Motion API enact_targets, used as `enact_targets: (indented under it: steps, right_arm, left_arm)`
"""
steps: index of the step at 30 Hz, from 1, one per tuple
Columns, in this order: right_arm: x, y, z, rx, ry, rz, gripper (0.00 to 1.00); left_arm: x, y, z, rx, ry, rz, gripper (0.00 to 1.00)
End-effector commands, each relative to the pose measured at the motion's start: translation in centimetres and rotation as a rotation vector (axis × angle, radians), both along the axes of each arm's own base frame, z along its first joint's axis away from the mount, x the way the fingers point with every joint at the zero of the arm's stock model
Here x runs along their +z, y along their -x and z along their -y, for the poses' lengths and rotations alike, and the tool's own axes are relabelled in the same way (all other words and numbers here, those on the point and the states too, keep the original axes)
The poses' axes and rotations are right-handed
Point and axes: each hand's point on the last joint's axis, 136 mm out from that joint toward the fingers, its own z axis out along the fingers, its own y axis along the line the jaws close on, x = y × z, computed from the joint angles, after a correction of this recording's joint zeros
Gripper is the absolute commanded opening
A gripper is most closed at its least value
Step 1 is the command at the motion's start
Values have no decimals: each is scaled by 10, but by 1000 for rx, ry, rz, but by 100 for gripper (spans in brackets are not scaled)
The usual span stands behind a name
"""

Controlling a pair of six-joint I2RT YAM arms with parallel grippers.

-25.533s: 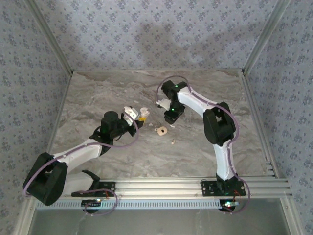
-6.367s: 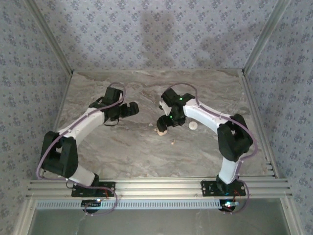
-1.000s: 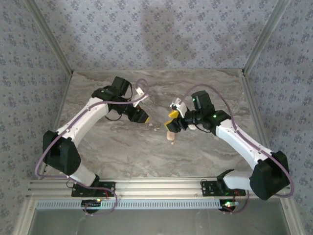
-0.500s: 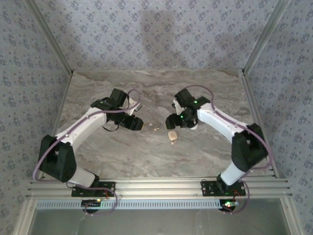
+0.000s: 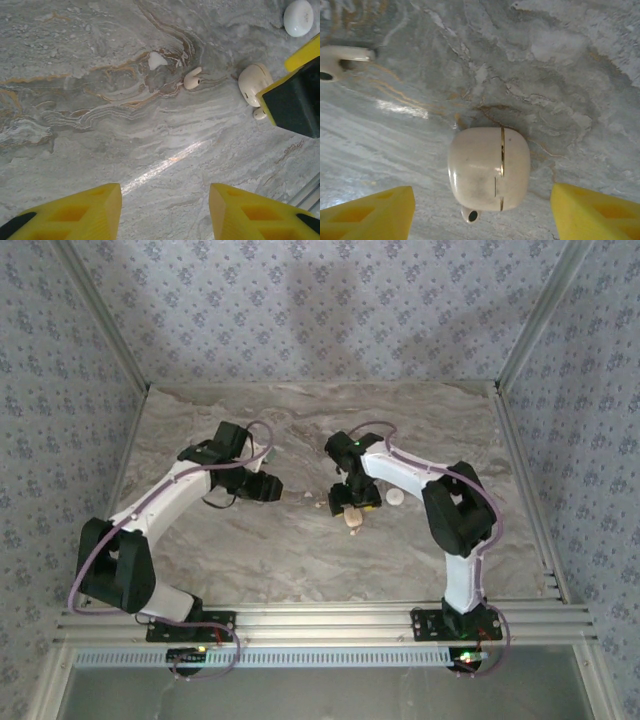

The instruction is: Insert the wireless bluetooth earbuds into the charging case

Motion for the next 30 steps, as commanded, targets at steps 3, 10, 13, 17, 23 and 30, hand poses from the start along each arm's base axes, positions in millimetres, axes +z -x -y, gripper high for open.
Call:
enact_targets:
  steps: [3,10,13,17,23,30]
  right_arm:
    - [-14,6,4,-11,63,-47,70]
    - [-27,9,5,-10,72,-70,56]
    - [-29,9,7,-11,77,-63,47]
    - [-23,1,6,-21,39,-12,41]
    - [27,-29,-12,38,-149,233,38]
    - [122,-56,-34,266,-417,650,38]
  left_arm:
    - [5,1,-4,17,14,15,50]
    - [6,1,-6,27,21,13,50]
    - [8,1,-7,31,25,16,50]
    - [12,0,-6,31,39,30,50]
    - [39,-5,4,38,133,78,52]
    - [101,-17,34,97,366,73,55]
